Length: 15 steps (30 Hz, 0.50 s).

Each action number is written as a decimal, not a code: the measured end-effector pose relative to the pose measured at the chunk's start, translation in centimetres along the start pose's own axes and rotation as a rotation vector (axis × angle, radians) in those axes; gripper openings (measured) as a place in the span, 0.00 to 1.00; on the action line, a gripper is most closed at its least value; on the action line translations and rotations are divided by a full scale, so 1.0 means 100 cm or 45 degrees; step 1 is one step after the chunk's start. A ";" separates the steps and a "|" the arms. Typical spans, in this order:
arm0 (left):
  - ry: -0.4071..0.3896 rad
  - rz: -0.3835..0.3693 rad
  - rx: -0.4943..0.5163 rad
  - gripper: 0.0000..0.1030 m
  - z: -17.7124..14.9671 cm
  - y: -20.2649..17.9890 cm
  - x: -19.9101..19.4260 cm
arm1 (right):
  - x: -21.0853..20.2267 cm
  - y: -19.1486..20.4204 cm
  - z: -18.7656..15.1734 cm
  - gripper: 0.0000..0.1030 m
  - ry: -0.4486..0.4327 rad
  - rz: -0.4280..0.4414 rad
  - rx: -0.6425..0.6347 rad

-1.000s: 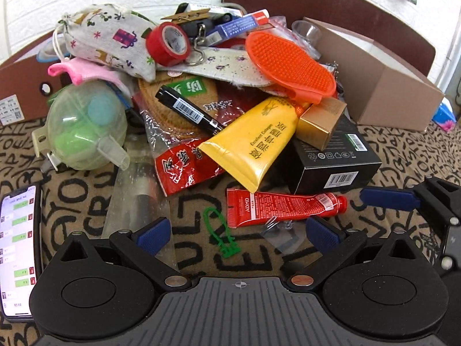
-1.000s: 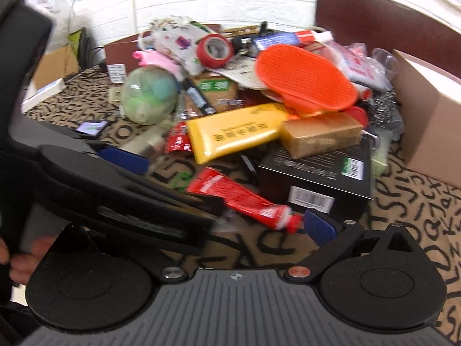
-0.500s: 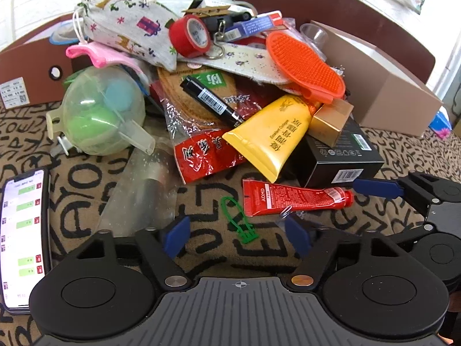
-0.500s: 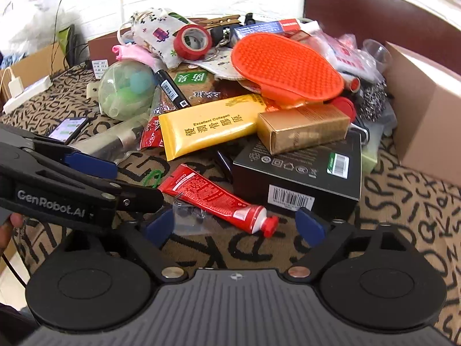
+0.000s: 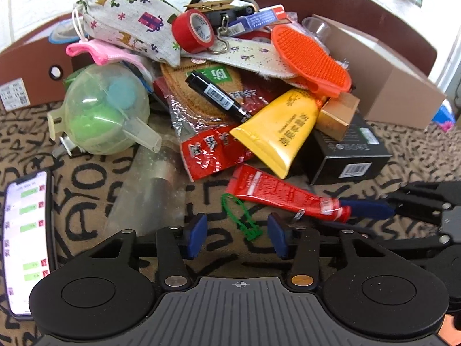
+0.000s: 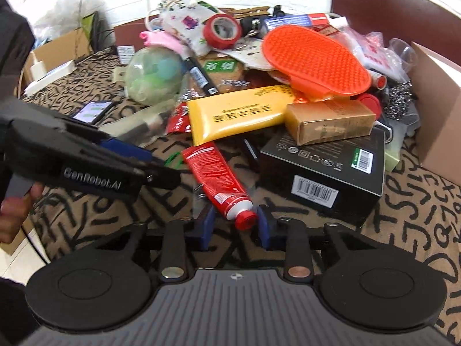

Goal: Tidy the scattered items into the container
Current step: 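Grasp the red toothpaste tube with the right gripper while the left gripper grasps the clear hook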

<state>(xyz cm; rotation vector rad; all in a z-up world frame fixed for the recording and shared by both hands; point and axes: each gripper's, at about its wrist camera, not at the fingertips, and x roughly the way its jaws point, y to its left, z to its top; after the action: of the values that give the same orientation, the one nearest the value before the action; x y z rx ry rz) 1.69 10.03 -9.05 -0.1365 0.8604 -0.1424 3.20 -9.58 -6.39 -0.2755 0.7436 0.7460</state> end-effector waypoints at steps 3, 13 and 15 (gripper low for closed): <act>0.006 -0.073 -0.004 0.59 0.000 -0.003 -0.003 | -0.002 0.001 0.002 0.40 -0.025 -0.022 -0.024; 0.015 -0.152 0.018 0.57 0.001 -0.017 -0.002 | 0.005 -0.009 0.004 0.29 0.006 -0.001 0.013; 0.017 -0.163 0.027 0.55 0.001 -0.021 0.000 | -0.001 -0.015 0.001 0.28 0.018 -0.010 0.049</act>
<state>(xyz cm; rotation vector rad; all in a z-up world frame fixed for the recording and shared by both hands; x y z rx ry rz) 1.63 8.03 -8.56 -0.1706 0.8631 -0.2722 4.27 -10.70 -6.30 -0.2486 0.7689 0.7223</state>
